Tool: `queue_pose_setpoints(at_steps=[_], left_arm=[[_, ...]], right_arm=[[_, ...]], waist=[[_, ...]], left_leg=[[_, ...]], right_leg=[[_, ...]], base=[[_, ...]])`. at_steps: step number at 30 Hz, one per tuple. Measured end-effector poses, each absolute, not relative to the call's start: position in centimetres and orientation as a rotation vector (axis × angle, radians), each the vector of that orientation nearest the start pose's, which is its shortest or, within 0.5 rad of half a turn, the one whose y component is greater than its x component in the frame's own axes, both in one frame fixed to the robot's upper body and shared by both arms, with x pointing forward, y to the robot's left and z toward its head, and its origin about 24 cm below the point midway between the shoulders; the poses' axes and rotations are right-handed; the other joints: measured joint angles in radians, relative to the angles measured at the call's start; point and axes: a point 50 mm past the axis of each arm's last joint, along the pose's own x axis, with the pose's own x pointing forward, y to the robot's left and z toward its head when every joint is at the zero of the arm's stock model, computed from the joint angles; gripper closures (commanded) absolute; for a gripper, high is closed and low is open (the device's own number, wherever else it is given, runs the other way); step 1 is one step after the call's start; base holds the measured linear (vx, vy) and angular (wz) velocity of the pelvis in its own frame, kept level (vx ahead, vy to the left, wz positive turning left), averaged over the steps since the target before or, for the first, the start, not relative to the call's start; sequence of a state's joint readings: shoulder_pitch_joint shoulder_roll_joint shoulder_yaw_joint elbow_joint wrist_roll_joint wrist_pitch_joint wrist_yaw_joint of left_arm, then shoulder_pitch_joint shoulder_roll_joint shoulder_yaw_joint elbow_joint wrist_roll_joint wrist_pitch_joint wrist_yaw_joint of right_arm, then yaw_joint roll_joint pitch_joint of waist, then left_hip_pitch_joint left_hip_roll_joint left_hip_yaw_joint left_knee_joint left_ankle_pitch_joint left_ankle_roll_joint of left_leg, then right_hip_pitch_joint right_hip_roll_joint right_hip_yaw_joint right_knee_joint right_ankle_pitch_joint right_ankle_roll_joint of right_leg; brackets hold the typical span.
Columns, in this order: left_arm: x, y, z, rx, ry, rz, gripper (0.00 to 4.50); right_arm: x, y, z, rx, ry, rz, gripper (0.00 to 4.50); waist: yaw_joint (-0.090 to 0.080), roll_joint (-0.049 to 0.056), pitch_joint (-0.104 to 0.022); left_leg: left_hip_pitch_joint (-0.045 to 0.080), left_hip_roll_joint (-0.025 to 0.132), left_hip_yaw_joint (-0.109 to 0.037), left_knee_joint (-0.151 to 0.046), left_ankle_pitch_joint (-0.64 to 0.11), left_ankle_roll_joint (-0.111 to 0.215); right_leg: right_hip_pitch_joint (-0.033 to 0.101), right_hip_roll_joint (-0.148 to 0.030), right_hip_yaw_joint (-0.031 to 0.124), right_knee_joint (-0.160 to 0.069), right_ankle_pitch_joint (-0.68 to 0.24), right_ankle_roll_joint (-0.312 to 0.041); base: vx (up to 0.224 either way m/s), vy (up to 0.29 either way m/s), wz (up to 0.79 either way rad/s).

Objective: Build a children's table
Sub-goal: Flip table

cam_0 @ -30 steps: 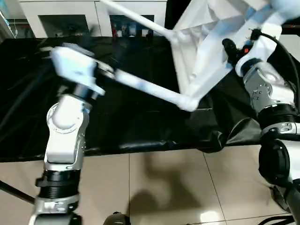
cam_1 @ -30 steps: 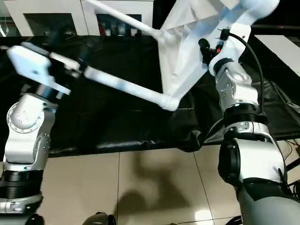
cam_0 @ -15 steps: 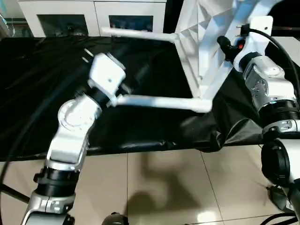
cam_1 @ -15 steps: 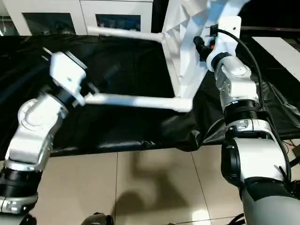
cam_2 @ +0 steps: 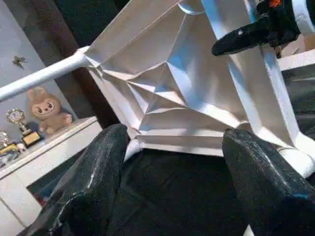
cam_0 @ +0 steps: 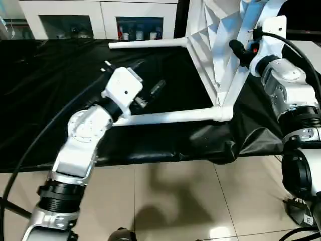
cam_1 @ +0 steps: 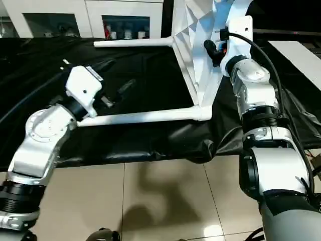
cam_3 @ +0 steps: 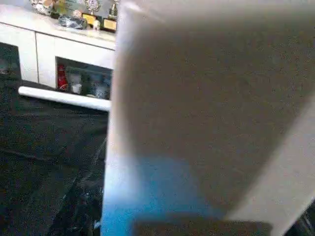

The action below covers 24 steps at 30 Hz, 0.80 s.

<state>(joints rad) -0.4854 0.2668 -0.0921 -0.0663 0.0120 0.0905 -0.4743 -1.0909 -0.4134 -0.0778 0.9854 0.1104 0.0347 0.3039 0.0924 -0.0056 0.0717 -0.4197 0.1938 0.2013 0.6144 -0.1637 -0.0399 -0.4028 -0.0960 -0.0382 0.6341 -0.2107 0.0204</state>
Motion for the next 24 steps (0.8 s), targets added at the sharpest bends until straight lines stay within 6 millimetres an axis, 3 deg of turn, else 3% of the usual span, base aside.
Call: queue_pose_setpoints(at_steps=[1, 2, 4, 5, 8, 12, 18, 24], left_arm=[[31.1, 11.4, 17.4, 0.358, -0.351, -0.630, 1.06], [31.2, 11.2, 17.2, 0.322, -0.330, -0.630, 0.70], [31.3, 11.0, 17.0, 0.298, -0.316, -0.620, 0.70], [31.4, 11.1, 16.7, 0.311, -0.277, -0.607, 0.65], [31.4, 11.3, 16.2, 0.367, -0.272, -0.592, 0.64], [31.7, 11.1, 15.5, 0.448, -0.288, -0.590, 0.64], [31.6, 10.6, 16.5, 0.595, -0.414, -0.596, 0.64], [31.9, 10.8, 17.5, 0.782, -0.486, -0.593, 0.64]], right_arm=[[41.5, -20.6, 20.3, -0.183, -0.085, 0.167, 1.79], [41.4, -20.6, 20.0, -0.199, -0.097, 0.151, 1.75], [41.2, -20.6, 18.2, -0.211, -0.062, 0.138, 1.61], [40.9, -20.6, 16.5, -0.217, -0.039, 0.135, 1.37], [40.3, -21.0, 14.3, -0.250, -0.015, 0.106, 1.27], [39.9, -21.2, 14.2, -0.252, -0.086, 0.062, 0.82], [37.7, -20.5, 12.8, -0.266, -0.247, 0.087, 0.82], [35.8, -19.7, 11.8, -0.266, -0.341, 0.120, 0.82]], waist=[[0.000, 0.000, 0.000], [0.000, 0.000, -0.001], [-0.001, -0.001, -0.001], [-0.002, 0.002, -0.001], [-0.001, 0.009, 0.001], [-0.003, 0.015, -0.001], [-0.003, 0.016, -0.002], [-0.006, 0.024, -0.005]], left_leg=[[0.000, 0.000, 0.000, 0.000, 0.000, 0.000], [0.000, 0.000, 0.000, 0.000, 0.000, 0.000], [0.000, 0.001, -0.001, 0.001, 0.000, 0.000], [0.000, 0.001, -0.001, 0.002, 0.000, 0.000], [-0.001, 0.001, -0.001, 0.002, 0.000, 0.000], [-0.001, 0.001, -0.001, 0.002, 0.000, 0.000], [-0.001, 0.002, -0.001, 0.003, 0.000, 0.000], [0.000, 0.002, -0.002, 0.005, 0.000, -0.001]], right_leg=[[0.000, 0.000, 0.000, 0.000, 0.000, 0.000], [0.000, 0.000, 0.000, 0.000, 0.000, 0.000], [0.000, 0.001, -0.001, 0.000, 0.000, -0.001], [0.000, 0.001, 0.000, 0.001, 0.001, -0.001], [-0.001, 0.001, 0.000, 0.001, 0.002, 0.000], [-0.001, 0.001, 0.000, 0.001, 0.002, 0.000], [-0.001, 0.001, -0.001, 0.002, 0.002, 0.000], [-0.001, 0.002, 0.000, 0.005, 0.003, 0.000]], base=[[0.000, 0.000, 0.00], [0.000, 0.000, 0.00], [0.000, 0.000, 0.00], [0.000, 0.000, 0.00], [0.000, 0.000, 0.00], [0.000, 0.000, 0.00], [0.000, 0.000, 0.00], [0.000, 0.000, 0.00]])
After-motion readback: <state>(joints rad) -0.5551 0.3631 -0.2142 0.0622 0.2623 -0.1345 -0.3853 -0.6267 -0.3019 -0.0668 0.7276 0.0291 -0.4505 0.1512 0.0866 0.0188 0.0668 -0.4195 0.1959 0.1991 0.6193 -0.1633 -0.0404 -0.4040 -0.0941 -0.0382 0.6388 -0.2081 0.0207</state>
